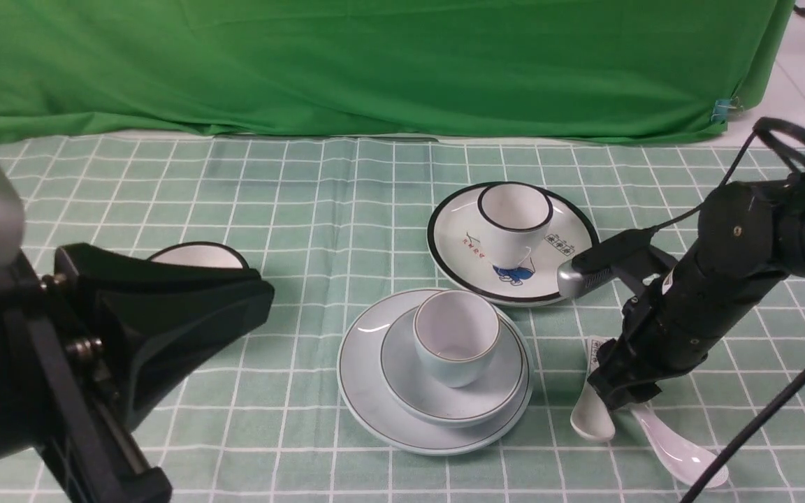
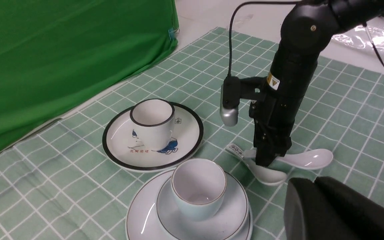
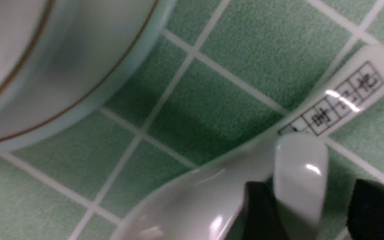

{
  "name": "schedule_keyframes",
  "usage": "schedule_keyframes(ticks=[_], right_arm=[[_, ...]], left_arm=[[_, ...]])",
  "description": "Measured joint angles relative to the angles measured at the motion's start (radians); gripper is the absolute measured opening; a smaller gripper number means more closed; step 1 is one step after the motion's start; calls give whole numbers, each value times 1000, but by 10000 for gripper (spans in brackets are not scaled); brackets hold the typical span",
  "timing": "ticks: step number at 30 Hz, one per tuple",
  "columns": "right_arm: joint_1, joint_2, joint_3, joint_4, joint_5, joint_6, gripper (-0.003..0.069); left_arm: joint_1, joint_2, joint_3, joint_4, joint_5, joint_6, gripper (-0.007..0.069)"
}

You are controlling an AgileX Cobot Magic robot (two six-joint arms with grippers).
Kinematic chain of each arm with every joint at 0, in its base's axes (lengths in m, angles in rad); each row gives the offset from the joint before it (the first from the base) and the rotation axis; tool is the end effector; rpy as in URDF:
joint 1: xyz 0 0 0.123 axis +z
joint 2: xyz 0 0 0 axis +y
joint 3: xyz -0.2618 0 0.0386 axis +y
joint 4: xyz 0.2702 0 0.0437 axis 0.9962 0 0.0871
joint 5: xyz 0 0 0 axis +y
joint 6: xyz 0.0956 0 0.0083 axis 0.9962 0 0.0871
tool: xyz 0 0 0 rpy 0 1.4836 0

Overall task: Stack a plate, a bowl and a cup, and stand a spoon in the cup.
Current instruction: Use the right arm to grab a blue soup spoon, then use the right arm to put the blue soup spoon into the blue teacup in the middle

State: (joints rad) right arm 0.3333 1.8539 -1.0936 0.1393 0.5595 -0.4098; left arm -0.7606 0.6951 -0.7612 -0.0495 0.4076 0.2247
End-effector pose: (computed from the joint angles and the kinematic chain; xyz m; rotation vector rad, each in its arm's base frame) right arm 0.3456 0.1271 0.1189 -0.8771 2.6576 0.1133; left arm 0.1314 -0.1277 0.3576 0.8482 1.6392 -0.4266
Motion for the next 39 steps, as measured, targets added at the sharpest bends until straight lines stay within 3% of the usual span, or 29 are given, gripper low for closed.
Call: schedule_keyframes(ticks=[6,9,15,18,20,23,24,28,32,39], right_arm=[[0,16,-10,1,5,-8,303],[0,13,-10,-3,19,-10,169],[0,-110,-7,4,99,13,171],[12,-256,14,75,101,22,171],[57,-377,85,161,-20,-9,171],[195,-529,248,293,-414,-65,171],[262,-569,313,314,-629,-75,171],[418,-591,437,329,-1044,-53,171],[512,-555,494,308,-1314,-15,171],[535,-379,507,226,-1640,105,171]], left_arm=[[0,0,0,0,0,0,10],[0,0,0,5,0,0,10],[0,0,0,64,5,0,10],[0,0,0,91,28,0,10],[0,0,0,106,52,2,10],[0,0,0,107,74,0,10],[0,0,0,107,81,0,10],[0,0,0,112,86,0,10],[0,0,0,116,86,0,10],[0,0,0,120,86,0,10]])
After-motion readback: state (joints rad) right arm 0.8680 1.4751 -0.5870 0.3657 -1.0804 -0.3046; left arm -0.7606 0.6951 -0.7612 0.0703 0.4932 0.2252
